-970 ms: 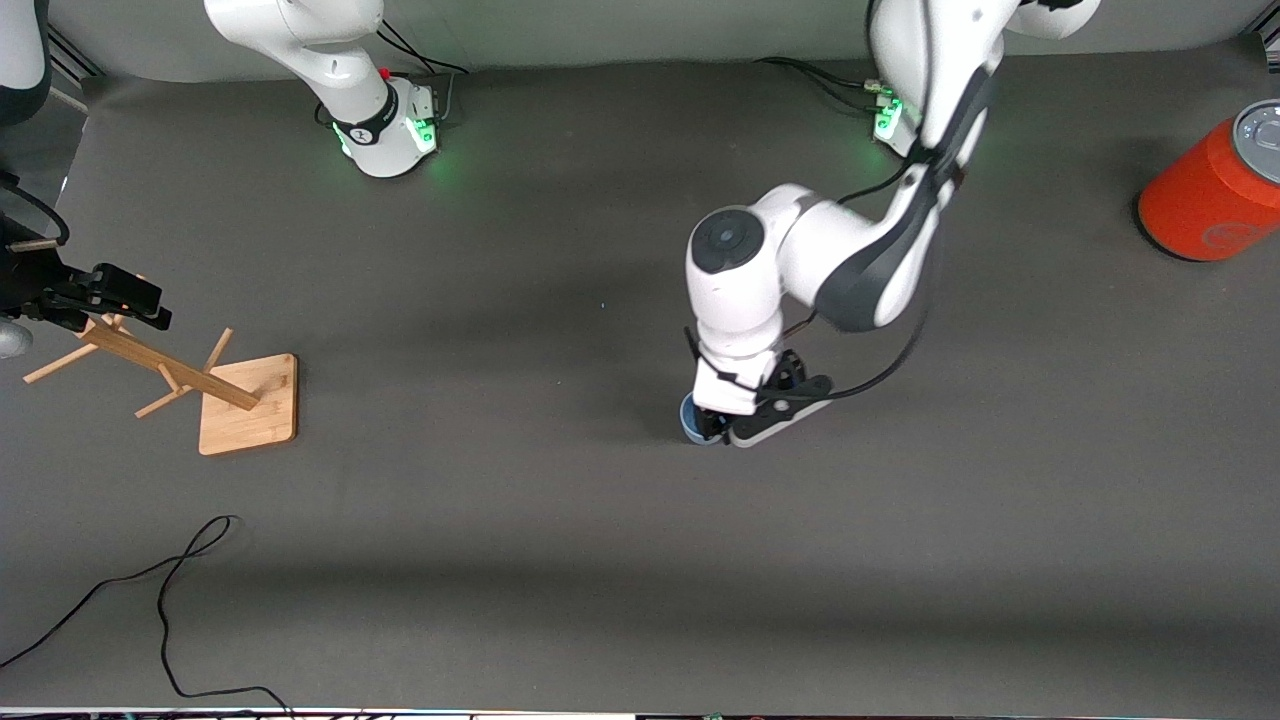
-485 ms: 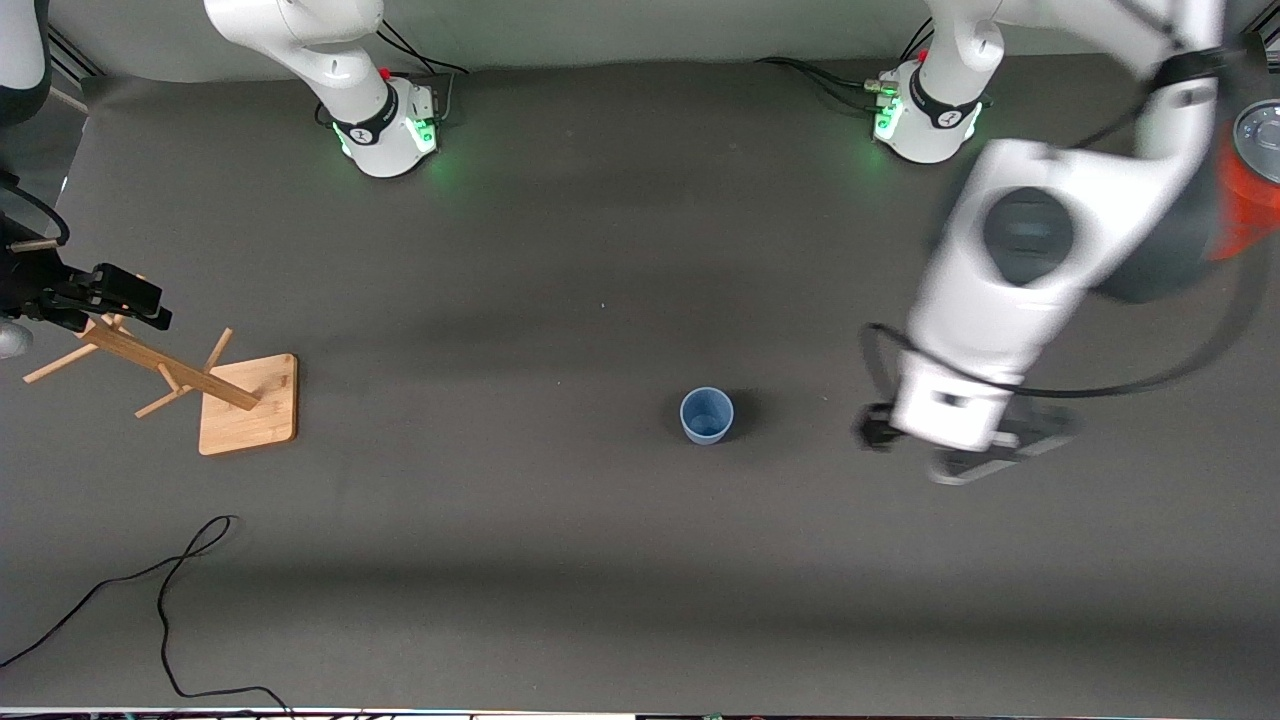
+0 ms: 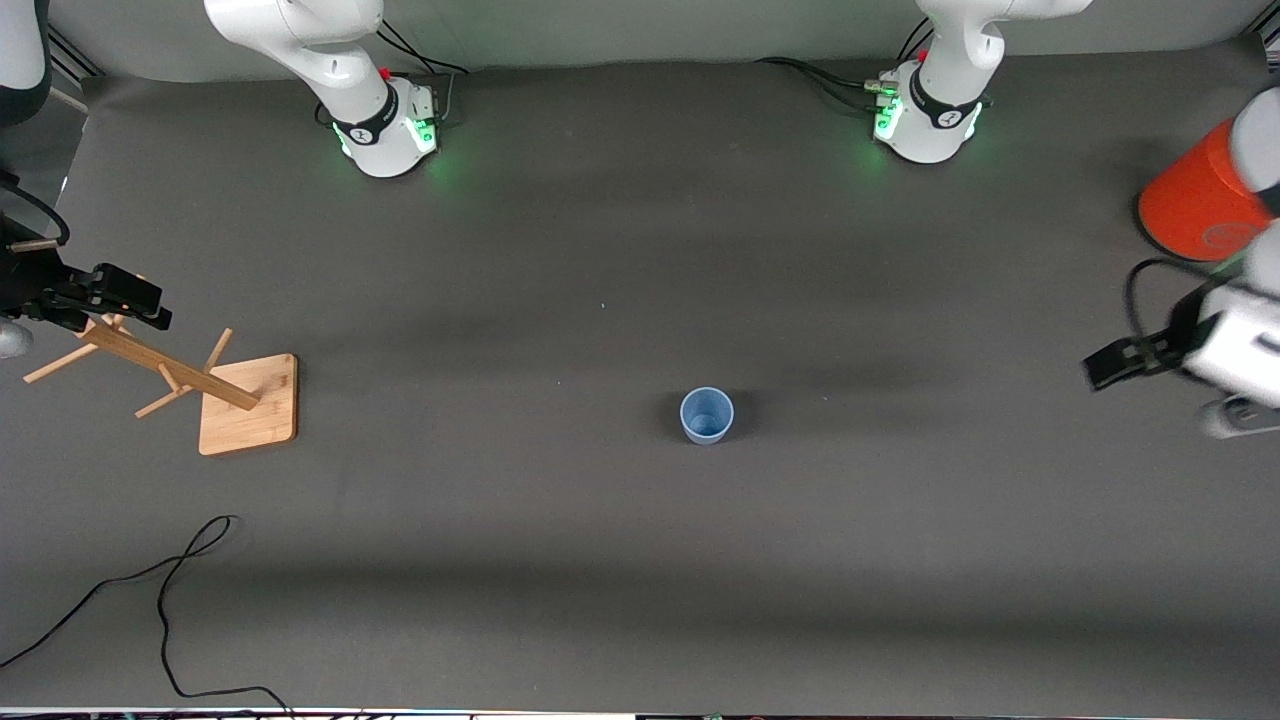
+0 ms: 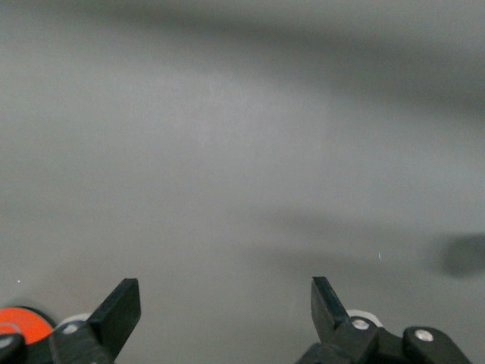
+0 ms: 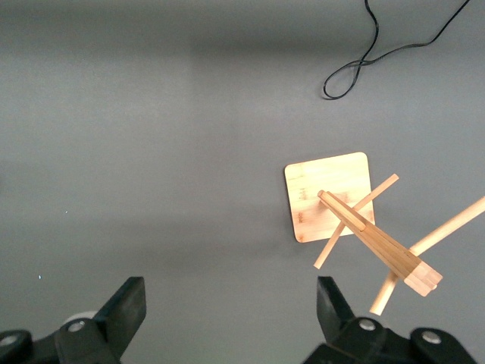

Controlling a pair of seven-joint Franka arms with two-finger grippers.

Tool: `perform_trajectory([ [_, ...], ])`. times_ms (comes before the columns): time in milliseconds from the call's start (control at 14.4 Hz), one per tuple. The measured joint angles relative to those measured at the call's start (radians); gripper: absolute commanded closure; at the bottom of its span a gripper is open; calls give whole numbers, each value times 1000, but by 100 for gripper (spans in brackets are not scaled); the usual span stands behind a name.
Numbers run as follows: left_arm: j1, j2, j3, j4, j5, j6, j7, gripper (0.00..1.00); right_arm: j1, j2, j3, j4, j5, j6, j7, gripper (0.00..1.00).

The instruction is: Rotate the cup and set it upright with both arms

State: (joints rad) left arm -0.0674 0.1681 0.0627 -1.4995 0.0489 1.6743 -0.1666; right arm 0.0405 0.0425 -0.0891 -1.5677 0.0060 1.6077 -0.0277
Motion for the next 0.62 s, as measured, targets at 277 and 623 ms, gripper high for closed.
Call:
perform_trajectory([
  [277, 1, -27, 102, -19, -68, -10, 142, 0, 0, 0, 0, 0, 0, 0, 0, 0],
  [623, 40, -26, 33, -25, -69, -17, 149, 0, 0, 0, 0, 0, 0, 0, 0, 0],
])
